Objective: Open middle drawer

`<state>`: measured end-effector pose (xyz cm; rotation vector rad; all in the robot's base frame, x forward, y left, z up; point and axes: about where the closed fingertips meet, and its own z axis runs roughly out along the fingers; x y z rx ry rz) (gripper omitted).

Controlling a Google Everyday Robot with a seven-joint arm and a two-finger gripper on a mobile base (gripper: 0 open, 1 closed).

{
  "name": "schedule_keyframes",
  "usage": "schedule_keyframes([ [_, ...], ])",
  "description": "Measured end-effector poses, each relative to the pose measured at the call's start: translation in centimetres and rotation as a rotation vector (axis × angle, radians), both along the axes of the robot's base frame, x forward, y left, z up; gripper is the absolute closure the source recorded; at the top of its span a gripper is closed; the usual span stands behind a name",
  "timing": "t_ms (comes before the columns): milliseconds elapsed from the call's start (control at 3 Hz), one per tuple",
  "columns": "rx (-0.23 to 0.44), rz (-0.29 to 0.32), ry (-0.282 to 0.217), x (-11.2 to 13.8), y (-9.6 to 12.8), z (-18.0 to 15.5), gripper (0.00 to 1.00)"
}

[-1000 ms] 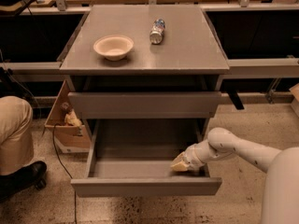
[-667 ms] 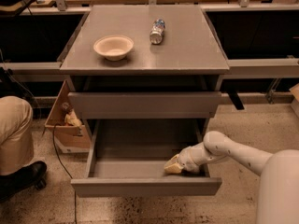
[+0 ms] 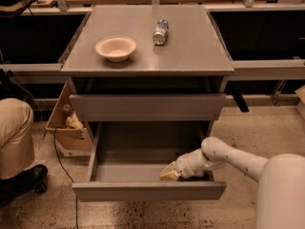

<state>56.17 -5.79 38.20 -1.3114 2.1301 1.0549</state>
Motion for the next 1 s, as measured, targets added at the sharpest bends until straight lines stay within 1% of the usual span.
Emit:
schedule_keyframes([
  [333, 0.028, 0.029, 0.031, -2.0, 1.2, 0.0, 1.00],
  [667, 0.052, 0.047, 0.053, -3.8, 2.0, 0.3, 1.00],
  [1000, 0.091, 0.064, 0.074, -5.8, 3.2, 0.9, 1.00],
])
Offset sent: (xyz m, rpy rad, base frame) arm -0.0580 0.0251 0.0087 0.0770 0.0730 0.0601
